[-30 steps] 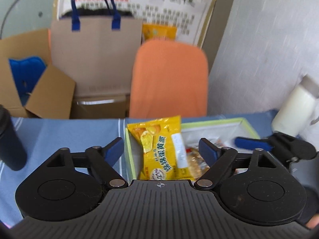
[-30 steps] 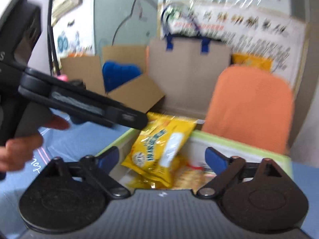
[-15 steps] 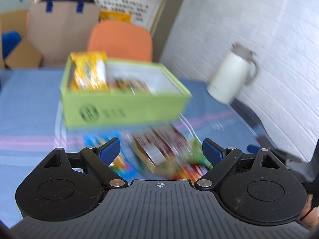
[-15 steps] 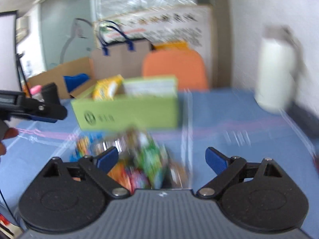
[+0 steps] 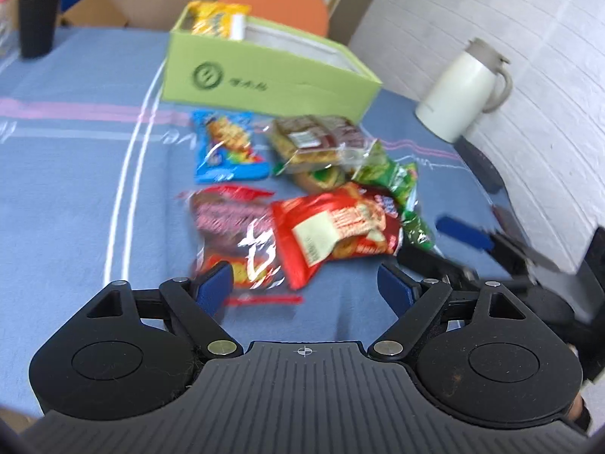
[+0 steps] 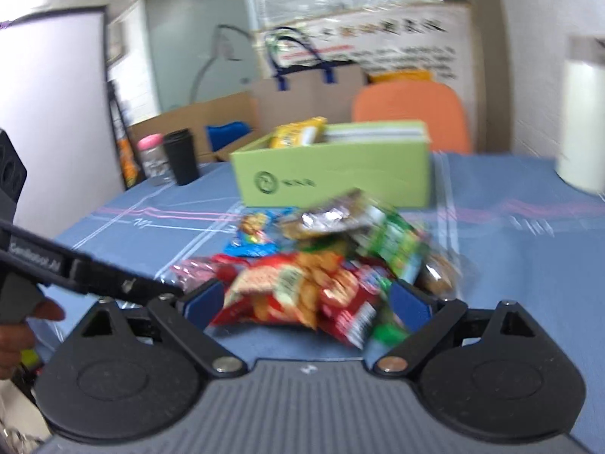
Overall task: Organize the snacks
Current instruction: 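Grasp the red-labelled jujube packet with the left tool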
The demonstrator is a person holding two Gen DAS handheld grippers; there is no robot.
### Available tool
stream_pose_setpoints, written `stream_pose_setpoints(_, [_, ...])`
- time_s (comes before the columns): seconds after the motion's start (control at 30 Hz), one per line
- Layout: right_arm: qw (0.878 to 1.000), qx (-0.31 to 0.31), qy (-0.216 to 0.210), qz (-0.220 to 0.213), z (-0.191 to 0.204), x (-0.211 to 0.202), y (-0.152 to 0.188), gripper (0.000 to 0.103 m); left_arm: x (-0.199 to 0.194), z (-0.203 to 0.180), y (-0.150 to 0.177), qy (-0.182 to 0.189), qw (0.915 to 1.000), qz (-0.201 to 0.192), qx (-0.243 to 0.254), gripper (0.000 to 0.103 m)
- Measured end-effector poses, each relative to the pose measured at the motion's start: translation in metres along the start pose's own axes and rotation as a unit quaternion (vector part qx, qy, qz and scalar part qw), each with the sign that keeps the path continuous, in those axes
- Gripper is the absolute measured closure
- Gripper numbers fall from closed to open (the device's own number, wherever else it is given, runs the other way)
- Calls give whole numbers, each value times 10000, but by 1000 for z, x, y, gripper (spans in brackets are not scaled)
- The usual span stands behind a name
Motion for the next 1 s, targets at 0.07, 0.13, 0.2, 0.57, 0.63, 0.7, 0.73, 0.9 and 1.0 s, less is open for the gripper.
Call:
stream_pose_setpoints(0.07, [9996, -79, -275, 26, 2, 16, -11, 10, 2, 5, 7, 270, 9993, 155, -223, 32])
stream_pose_setpoints(0.13, [9989, -158, -378, 241, 1, 34, -19, 10, 5, 7, 13, 671, 9962, 279, -489, 32])
stream_pose_setpoints(0.2, [9990, -174, -209, 366, -1, 44, -25, 10, 8, 8, 16, 860, 9937, 388, -607, 33])
stream_pose_setpoints(0.57, [9953, -530, -687, 419, 85, 42, -2, 10, -38, 65, -42, 57, 9972, -506, -542, 35])
stream_pose_setpoints(0.63, [9940, -501, -791, 562, 94, 50, 1, 10, -35, 68, -47, 230, 9975, -521, -425, 34])
stream_pose_setpoints(0.7, [9922, -516, -818, 783, 101, 61, 8, 10, -23, 67, -49, 281, 9985, -378, -281, 34])
stream_pose_setpoints(0.73, [9920, -554, -753, 853, 104, 66, 12, 10, -15, 66, -48, 266, 9991, -271, -189, 34])
stream_pose_setpoints(0.9, [9897, -1066, -349, 889, 116, 82, 20, 9, 26, 62, -34, 405, 9987, 321, -22, 46])
stream_pose_setpoints(1.0, [9844, -1503, -104, 907, 122, 89, 27, 9, 31, 65, -31, 460, 9984, 331, -46, 56])
Point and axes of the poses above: each gripper's, at about its wrist camera, not at the fingertips, and x roughly the way its jaws point, z to its left, y to its underside, the point moved 9 cm from there along x, roughly the way its jaws point, and after that the axes turned 4 degrees about z, right-handed, at the moved point
